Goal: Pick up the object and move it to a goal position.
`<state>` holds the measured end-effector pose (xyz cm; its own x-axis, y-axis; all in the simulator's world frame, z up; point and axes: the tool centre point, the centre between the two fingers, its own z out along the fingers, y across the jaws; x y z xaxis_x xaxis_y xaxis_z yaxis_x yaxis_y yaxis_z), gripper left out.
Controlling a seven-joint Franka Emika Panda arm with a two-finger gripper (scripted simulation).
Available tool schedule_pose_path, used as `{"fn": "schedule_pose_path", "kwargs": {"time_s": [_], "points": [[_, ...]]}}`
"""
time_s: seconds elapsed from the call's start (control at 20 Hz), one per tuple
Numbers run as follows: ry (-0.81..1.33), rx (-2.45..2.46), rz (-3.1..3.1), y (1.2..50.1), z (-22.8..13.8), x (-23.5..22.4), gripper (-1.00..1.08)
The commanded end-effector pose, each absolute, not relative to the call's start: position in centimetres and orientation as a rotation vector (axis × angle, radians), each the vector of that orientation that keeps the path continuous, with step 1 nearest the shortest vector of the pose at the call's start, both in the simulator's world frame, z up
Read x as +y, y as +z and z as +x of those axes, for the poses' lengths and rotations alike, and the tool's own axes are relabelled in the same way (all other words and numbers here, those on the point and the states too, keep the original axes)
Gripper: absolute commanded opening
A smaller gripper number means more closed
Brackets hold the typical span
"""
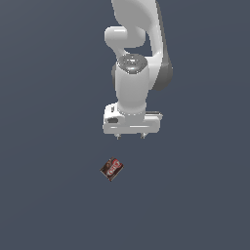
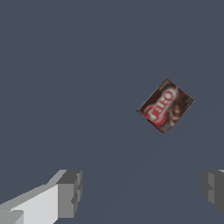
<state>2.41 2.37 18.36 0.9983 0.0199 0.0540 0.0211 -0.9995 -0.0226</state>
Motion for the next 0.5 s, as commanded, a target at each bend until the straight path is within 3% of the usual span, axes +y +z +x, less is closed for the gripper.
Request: {"fn": "schedule_pose_path", "kwargs": {"time_s": [0.0,0.45], "points": [[-0.080,0.002,-3.116,18.0,2.7,2.1,1.00],[-0.056,0.279,-3.100,15.5,4.7,0.2,1.00]]}}
